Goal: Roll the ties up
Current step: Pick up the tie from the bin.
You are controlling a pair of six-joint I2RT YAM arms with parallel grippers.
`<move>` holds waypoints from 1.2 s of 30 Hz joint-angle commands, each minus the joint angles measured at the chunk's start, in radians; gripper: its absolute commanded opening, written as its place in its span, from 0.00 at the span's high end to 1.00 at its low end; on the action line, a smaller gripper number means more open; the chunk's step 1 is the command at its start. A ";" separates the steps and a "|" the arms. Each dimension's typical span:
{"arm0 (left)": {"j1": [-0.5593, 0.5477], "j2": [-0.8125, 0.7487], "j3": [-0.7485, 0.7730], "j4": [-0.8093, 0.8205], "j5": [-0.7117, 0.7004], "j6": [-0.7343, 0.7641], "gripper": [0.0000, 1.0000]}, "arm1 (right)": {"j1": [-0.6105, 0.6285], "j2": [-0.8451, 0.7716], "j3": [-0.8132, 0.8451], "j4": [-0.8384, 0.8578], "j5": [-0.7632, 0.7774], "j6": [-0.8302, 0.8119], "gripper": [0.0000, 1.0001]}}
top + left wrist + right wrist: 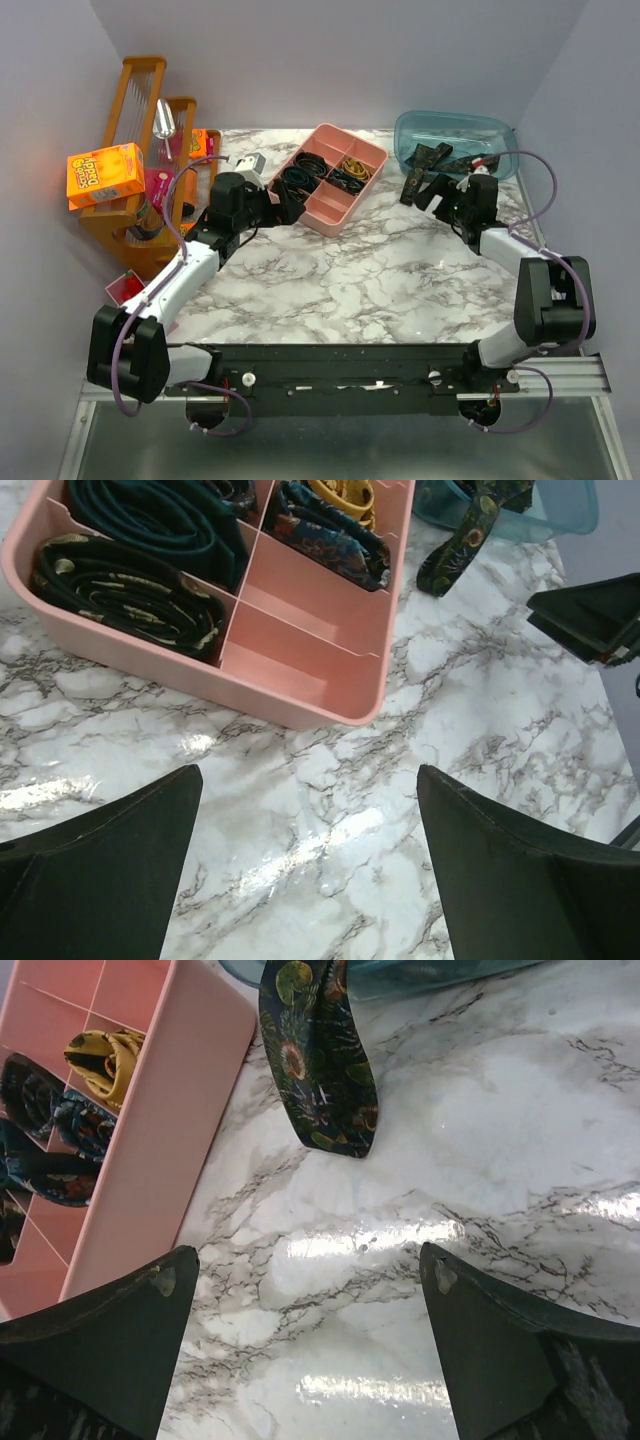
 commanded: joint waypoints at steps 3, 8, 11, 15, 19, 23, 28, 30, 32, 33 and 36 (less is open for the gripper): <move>0.012 0.015 0.082 0.004 0.107 -0.017 0.01 | -0.001 0.119 0.121 -0.004 -0.019 0.044 0.00; 0.012 0.005 0.077 0.058 0.177 -0.020 0.01 | -0.010 0.231 0.227 -0.024 -0.031 0.060 0.04; 0.014 -0.002 0.079 0.083 0.199 -0.019 0.01 | -0.013 0.312 0.268 -0.022 -0.068 0.089 0.09; 0.015 -0.010 0.097 0.070 0.174 -0.012 0.01 | -0.013 0.397 0.333 -0.019 -0.098 0.125 0.15; 0.018 -0.024 0.093 0.081 0.164 -0.009 0.01 | -0.015 0.429 0.357 -0.013 -0.112 0.152 0.18; 0.022 -0.031 0.088 0.107 0.182 -0.012 0.01 | -0.013 0.443 0.376 -0.030 -0.078 0.167 0.22; 0.025 -0.018 0.093 0.133 0.205 -0.015 0.01 | -0.013 0.464 0.397 -0.033 -0.058 0.175 0.26; 0.025 -0.007 0.093 0.144 0.229 -0.020 0.01 | -0.013 0.483 0.414 -0.035 -0.065 0.176 0.31; 0.026 -0.001 0.093 0.164 0.240 -0.029 0.01 | -0.013 0.492 0.422 -0.036 -0.065 0.178 0.33; 0.026 0.005 0.094 0.168 0.249 -0.032 0.01 | -0.015 0.500 0.425 -0.036 -0.063 0.181 0.36; 0.026 0.016 0.097 0.176 0.259 -0.040 0.01 | -0.013 0.504 0.425 -0.036 -0.057 0.184 0.42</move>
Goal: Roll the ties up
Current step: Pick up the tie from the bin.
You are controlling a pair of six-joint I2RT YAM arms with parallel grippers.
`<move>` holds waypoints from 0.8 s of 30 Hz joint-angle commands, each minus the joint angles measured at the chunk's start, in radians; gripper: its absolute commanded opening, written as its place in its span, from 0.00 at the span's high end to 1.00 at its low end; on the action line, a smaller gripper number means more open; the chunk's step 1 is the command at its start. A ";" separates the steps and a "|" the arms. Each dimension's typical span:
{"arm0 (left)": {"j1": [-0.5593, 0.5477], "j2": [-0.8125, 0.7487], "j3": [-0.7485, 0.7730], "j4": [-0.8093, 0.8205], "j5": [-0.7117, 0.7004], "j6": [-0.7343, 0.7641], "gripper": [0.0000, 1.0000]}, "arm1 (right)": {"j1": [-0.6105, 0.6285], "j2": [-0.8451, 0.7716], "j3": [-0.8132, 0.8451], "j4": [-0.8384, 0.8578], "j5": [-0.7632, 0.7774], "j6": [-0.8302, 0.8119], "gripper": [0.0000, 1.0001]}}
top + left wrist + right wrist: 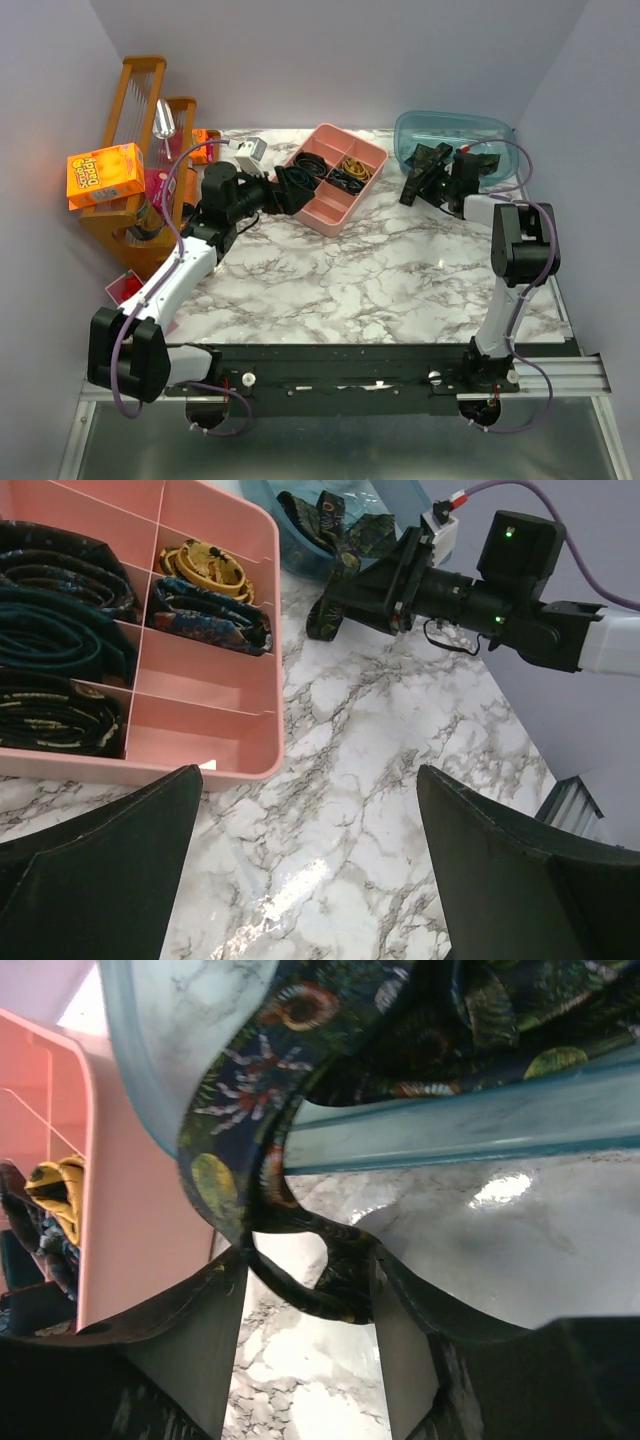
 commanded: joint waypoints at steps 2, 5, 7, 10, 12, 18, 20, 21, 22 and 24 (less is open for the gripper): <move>0.009 0.021 0.032 0.050 0.063 -0.018 0.01 | -0.005 0.028 0.024 -0.023 0.026 0.014 0.42; 0.009 0.025 0.030 0.059 0.073 -0.021 0.01 | -0.004 0.033 0.027 -0.023 0.026 0.016 0.52; 0.009 0.028 0.029 0.068 0.079 -0.022 0.01 | -0.005 0.033 0.027 -0.024 0.028 0.016 0.52; 0.010 0.033 0.025 0.085 0.091 -0.025 0.01 | -0.004 0.034 0.030 -0.023 0.025 0.014 0.58; 0.010 0.038 0.025 0.089 0.099 -0.030 0.01 | -0.004 0.039 0.036 -0.023 0.019 0.011 0.62; 0.012 0.059 0.022 0.123 0.126 -0.048 0.01 | -0.004 0.048 0.044 -0.024 -0.009 0.000 0.67; 0.012 0.067 0.022 0.137 0.134 -0.054 0.01 | -0.004 0.045 0.039 -0.026 -0.017 0.000 0.66; 0.012 0.073 0.022 0.140 0.140 -0.060 0.01 | -0.005 0.045 0.039 -0.026 -0.021 -0.001 0.66; 0.012 0.077 0.021 0.151 0.143 -0.062 0.01 | -0.005 0.045 0.038 -0.027 -0.024 -0.003 0.66; 0.012 0.085 0.019 0.160 0.148 -0.073 0.01 | -0.004 0.051 0.038 -0.029 -0.041 -0.001 0.66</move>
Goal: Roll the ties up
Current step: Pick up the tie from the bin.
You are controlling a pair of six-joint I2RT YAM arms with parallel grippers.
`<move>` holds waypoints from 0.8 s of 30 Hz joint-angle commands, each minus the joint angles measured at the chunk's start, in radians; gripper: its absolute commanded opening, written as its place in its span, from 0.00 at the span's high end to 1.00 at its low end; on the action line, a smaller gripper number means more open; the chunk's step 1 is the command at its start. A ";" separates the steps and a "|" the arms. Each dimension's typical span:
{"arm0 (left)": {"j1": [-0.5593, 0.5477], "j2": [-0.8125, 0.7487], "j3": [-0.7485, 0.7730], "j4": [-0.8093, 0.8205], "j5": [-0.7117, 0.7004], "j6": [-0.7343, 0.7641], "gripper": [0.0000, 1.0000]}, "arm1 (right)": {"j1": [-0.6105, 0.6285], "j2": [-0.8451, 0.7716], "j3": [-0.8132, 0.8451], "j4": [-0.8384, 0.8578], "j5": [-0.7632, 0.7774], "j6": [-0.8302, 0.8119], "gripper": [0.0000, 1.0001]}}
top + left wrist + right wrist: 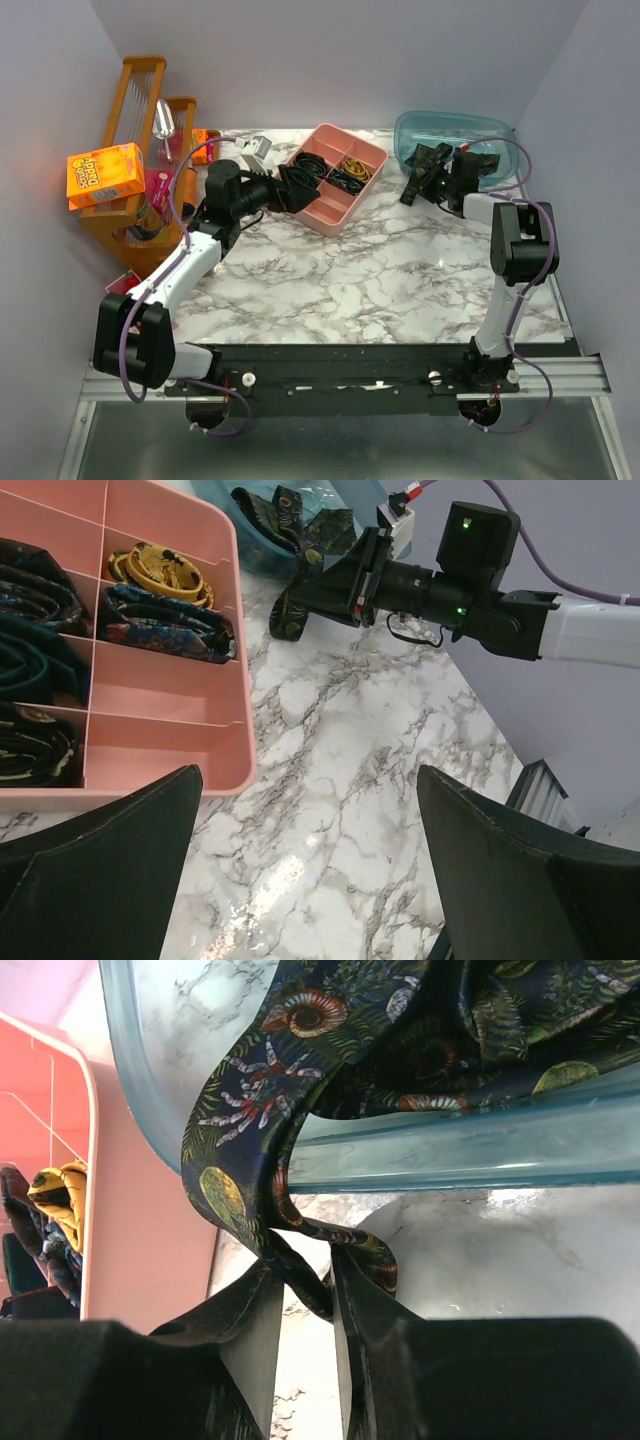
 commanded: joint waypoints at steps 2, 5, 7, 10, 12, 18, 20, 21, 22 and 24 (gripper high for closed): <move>0.006 0.020 0.010 0.073 0.058 -0.037 0.01 | -0.004 0.030 0.011 -0.035 -0.058 -0.004 0.66; 0.007 0.020 0.002 0.099 0.065 -0.050 0.01 | -0.004 0.023 -0.016 -0.030 -0.086 0.000 0.64; 0.007 0.021 0.004 0.105 0.066 -0.055 0.01 | -0.002 0.017 -0.029 -0.026 -0.092 0.004 0.62; 0.007 0.023 0.004 0.112 0.075 -0.061 0.01 | -0.002 0.017 -0.033 -0.030 -0.106 -0.005 0.56; 0.007 0.024 0.002 0.115 0.083 -0.064 0.01 | -0.001 0.023 -0.012 -0.053 -0.110 -0.013 0.54; 0.007 0.018 0.001 0.115 0.080 -0.067 0.01 | 0.005 0.047 0.005 -0.075 -0.141 -0.027 0.55; 0.009 0.015 0.001 0.112 0.072 -0.069 0.01 | 0.008 0.055 0.020 -0.093 -0.158 -0.039 0.56; 0.009 0.015 0.002 0.110 0.071 -0.072 0.01 | 0.010 0.059 0.026 -0.105 -0.159 -0.043 0.56; 0.009 0.015 0.004 0.110 0.068 -0.073 0.01 | 0.008 0.061 0.034 -0.130 -0.164 -0.056 0.56; 0.010 0.009 0.007 0.110 0.065 -0.076 0.01 | 0.011 0.069 0.054 -0.155 -0.173 -0.066 0.56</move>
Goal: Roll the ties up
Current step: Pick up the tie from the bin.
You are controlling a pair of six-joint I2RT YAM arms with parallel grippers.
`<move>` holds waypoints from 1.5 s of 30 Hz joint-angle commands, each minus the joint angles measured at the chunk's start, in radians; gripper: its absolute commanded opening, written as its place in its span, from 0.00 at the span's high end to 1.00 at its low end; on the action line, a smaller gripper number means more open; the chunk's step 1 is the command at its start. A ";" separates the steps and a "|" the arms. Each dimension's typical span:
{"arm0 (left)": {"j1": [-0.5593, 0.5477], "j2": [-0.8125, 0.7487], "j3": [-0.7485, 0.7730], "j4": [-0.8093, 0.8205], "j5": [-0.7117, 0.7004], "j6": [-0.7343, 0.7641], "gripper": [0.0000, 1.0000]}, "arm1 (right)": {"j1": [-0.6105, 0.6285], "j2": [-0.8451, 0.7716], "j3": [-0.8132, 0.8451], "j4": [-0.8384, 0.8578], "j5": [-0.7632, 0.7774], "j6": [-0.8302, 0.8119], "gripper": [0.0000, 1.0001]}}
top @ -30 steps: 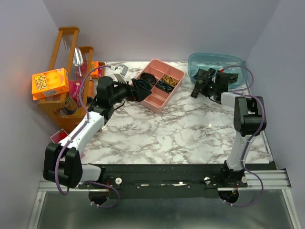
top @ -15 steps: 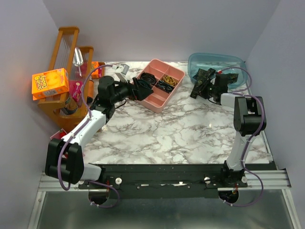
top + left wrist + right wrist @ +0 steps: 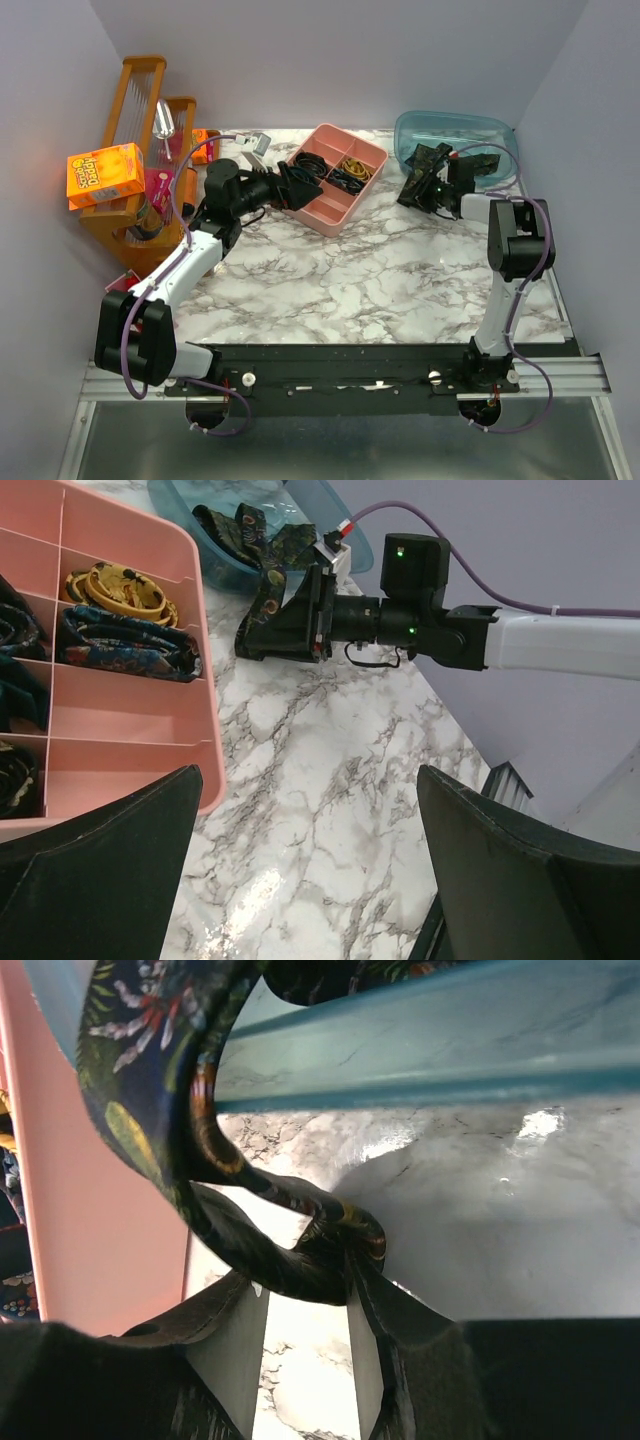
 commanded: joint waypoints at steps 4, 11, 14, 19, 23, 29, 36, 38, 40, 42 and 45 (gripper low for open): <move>0.012 -0.015 0.021 0.017 0.012 -0.017 0.01 | 0.015 0.027 0.048 -0.087 -0.057 -0.059 0.57; 0.014 -0.033 0.019 0.014 0.009 -0.026 0.01 | 0.039 0.038 0.062 -0.115 -0.098 -0.084 0.70; 0.017 -0.053 0.004 0.019 -0.019 -0.034 0.01 | 0.052 0.027 0.048 -0.118 -0.114 -0.088 0.71; 0.028 -0.072 -0.019 0.040 -0.036 -0.081 0.01 | 0.073 -0.019 0.008 -0.109 -0.155 -0.079 0.72; 0.028 -0.059 -0.033 0.037 -0.035 -0.083 0.01 | 0.095 -0.092 -0.067 -0.055 -0.225 -0.036 0.72; 0.028 0.054 -0.014 -0.007 -0.016 -0.162 0.01 | 0.130 -0.204 -0.157 0.045 -0.292 0.054 0.72; -0.040 0.135 -0.002 -0.007 -0.071 -0.230 0.01 | 0.173 -0.324 -0.234 0.167 -0.330 0.175 0.72; -0.078 0.163 0.019 -0.012 -0.082 -0.252 0.01 | 0.184 -0.352 -0.245 0.195 -0.333 0.203 0.72; -0.101 0.204 0.030 0.013 -0.094 -0.297 0.02 | 0.188 -0.367 -0.254 0.219 -0.333 0.229 0.71; -0.127 0.247 0.029 0.040 -0.098 -0.345 0.02 | 0.191 -0.388 -0.277 0.249 -0.344 0.251 0.71; -0.156 0.302 0.024 0.120 -0.097 -0.436 0.05 | 0.194 -0.413 -0.321 0.313 -0.347 0.290 0.71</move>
